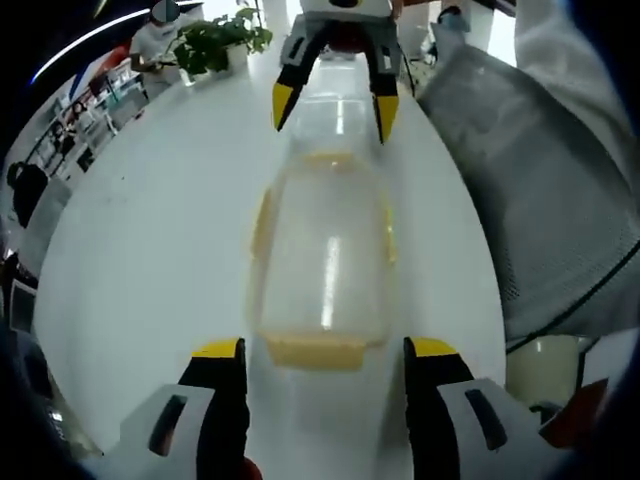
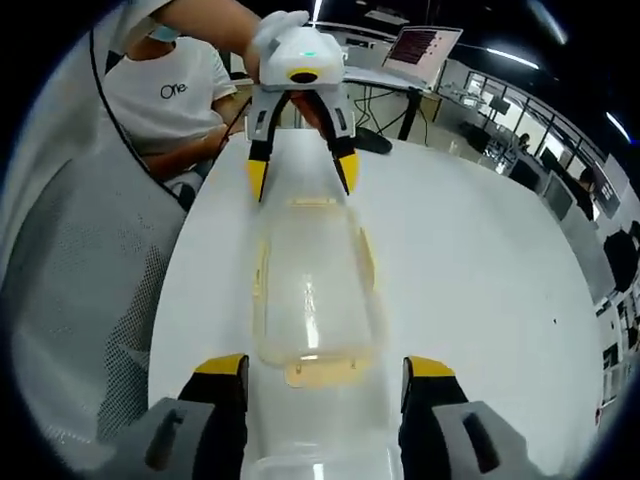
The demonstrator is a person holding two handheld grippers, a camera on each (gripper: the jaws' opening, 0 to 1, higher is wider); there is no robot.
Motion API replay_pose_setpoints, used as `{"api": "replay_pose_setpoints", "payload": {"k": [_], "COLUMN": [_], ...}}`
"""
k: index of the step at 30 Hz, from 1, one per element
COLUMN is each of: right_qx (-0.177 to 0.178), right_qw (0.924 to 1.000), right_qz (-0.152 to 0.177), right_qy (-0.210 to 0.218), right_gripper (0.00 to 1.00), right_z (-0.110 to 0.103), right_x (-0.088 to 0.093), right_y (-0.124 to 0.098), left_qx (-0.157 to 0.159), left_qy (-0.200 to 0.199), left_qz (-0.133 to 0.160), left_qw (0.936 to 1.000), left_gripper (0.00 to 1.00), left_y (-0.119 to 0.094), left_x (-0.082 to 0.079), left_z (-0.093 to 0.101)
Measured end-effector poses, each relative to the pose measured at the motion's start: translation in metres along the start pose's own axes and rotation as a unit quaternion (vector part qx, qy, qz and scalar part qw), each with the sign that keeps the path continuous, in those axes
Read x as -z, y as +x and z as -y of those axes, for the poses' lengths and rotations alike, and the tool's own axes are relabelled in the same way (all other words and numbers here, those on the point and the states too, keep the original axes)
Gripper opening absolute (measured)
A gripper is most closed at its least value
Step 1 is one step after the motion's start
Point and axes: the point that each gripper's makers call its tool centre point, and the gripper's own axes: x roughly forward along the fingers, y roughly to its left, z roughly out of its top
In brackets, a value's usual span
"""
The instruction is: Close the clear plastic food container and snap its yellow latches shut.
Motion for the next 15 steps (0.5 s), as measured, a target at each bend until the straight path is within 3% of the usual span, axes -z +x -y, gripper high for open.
{"api": "replay_pose_setpoints", "payload": {"k": [10, 15], "right_qx": [-0.008, -0.003], "right_qw": [0.9972, 0.9974], "right_qz": [-0.049, -0.050], "right_qy": [-0.056, -0.051], "right_gripper": [0.57, 0.57], "right_z": [-0.001, 0.003], "right_x": [0.014, 0.013], "right_y": [0.012, 0.016], "left_qx": [0.011, 0.014], "left_qy": [0.001, -0.008], "left_qz": [-0.002, 0.002], "left_qw": [0.9999, 0.9999], "left_gripper": [0.57, 0.59], "left_y": [0.007, 0.008], "left_x": [0.006, 0.007], "left_z": [0.000, 0.000]}}
